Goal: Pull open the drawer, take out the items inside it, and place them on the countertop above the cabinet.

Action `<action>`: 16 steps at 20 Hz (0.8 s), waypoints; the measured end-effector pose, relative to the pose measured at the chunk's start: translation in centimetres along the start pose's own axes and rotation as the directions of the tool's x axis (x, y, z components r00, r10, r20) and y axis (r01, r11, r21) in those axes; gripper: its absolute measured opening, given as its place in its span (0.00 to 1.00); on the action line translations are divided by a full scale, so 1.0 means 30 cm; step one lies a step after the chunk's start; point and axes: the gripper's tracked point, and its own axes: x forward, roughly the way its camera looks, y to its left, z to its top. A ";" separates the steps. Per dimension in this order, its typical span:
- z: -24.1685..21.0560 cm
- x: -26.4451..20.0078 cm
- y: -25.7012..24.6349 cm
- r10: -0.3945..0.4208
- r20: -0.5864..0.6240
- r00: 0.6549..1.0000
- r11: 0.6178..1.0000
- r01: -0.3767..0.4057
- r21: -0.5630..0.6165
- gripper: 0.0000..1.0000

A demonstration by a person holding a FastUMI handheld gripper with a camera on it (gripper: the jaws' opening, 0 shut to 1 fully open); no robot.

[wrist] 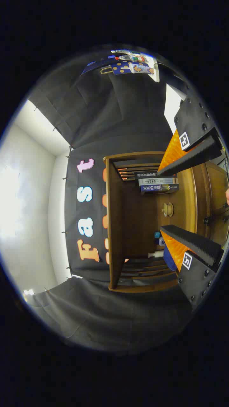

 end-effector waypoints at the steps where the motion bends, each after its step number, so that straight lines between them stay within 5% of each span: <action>1: -0.006 0.004 0.007 0.009 -0.004 1.000 1.000 -0.009 -0.008 1.00; 6: -0.036 -0.008 0.119 0.144 -0.021 0.989 0.985 -0.141 0.101 1.00; 16: -0.091 -0.019 0.181 0.181 -0.061 0.982 0.982 -0.176 0.068 1.00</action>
